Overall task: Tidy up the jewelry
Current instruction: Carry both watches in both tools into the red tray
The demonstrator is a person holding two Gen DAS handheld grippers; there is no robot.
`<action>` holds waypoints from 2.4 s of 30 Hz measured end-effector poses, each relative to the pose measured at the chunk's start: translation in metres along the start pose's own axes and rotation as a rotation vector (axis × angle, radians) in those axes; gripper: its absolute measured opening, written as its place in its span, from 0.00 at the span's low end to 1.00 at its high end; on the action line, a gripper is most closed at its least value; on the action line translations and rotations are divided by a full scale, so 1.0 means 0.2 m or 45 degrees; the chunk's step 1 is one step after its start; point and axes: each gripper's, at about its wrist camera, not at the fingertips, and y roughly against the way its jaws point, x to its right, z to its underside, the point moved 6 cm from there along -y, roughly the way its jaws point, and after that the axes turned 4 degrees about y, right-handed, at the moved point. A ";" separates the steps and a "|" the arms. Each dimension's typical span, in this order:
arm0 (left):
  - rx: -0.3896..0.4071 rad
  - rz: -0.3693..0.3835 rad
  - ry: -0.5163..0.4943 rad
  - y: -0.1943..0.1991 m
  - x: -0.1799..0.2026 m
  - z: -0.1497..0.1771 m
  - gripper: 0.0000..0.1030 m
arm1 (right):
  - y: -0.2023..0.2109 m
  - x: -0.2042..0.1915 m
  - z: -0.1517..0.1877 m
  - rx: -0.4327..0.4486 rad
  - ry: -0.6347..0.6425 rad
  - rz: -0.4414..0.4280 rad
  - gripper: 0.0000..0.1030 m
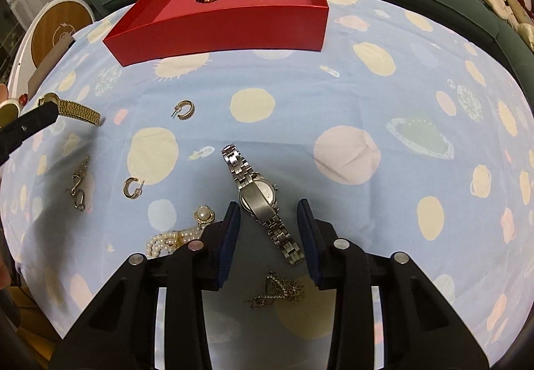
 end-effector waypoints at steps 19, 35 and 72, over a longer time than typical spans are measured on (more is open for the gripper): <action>0.024 -0.015 0.017 0.05 -0.02 -0.04 0.07 | 0.27 -0.05 -0.12 0.177 -0.028 -0.062 0.10; 0.112 0.021 0.069 0.16 0.01 -0.21 0.07 | 0.54 0.03 -0.28 0.369 -0.134 -0.104 0.10; 0.097 0.036 0.024 -0.54 0.17 -0.86 0.07 | -0.02 0.16 -1.07 0.440 -0.181 -0.116 0.10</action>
